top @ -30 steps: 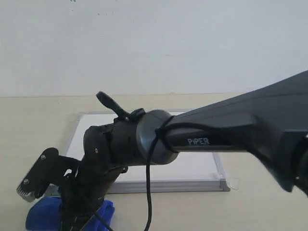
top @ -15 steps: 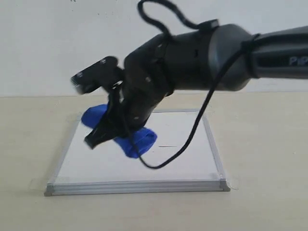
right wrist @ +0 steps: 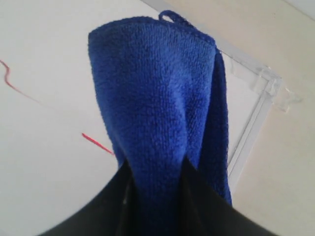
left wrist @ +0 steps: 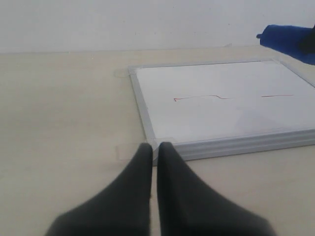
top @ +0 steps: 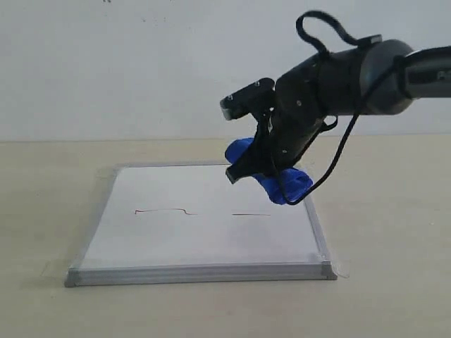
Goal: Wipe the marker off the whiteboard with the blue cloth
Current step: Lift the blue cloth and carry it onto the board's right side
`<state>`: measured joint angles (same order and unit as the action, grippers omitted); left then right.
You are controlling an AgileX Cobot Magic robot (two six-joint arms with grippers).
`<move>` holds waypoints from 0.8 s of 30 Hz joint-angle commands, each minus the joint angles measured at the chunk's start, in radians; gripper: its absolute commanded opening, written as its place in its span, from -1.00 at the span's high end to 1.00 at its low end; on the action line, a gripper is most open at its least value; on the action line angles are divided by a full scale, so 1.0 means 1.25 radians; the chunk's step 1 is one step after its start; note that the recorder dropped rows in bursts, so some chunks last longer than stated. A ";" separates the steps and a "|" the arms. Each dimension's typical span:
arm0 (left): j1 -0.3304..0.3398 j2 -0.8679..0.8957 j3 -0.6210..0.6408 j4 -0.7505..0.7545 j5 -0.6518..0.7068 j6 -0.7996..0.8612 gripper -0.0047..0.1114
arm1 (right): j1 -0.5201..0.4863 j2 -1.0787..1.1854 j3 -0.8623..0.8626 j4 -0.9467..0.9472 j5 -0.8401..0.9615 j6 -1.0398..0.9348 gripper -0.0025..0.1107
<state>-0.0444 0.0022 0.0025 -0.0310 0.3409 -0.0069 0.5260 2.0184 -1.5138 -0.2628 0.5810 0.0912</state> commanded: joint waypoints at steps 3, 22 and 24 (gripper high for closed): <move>0.000 -0.002 -0.002 -0.008 -0.004 0.001 0.85 | -0.015 0.071 -0.002 -0.133 -0.064 0.016 0.96; 0.000 -0.002 -0.002 -0.008 -0.004 0.001 0.85 | -0.002 0.170 0.000 0.000 -0.066 -0.007 0.96; 0.000 -0.002 -0.002 -0.008 -0.004 0.001 0.85 | 0.013 0.170 0.000 0.039 -0.054 -0.034 0.96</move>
<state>-0.0444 0.0022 0.0025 -0.0310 0.3409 -0.0069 0.5079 2.2097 -1.5172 -0.3043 0.4899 0.0867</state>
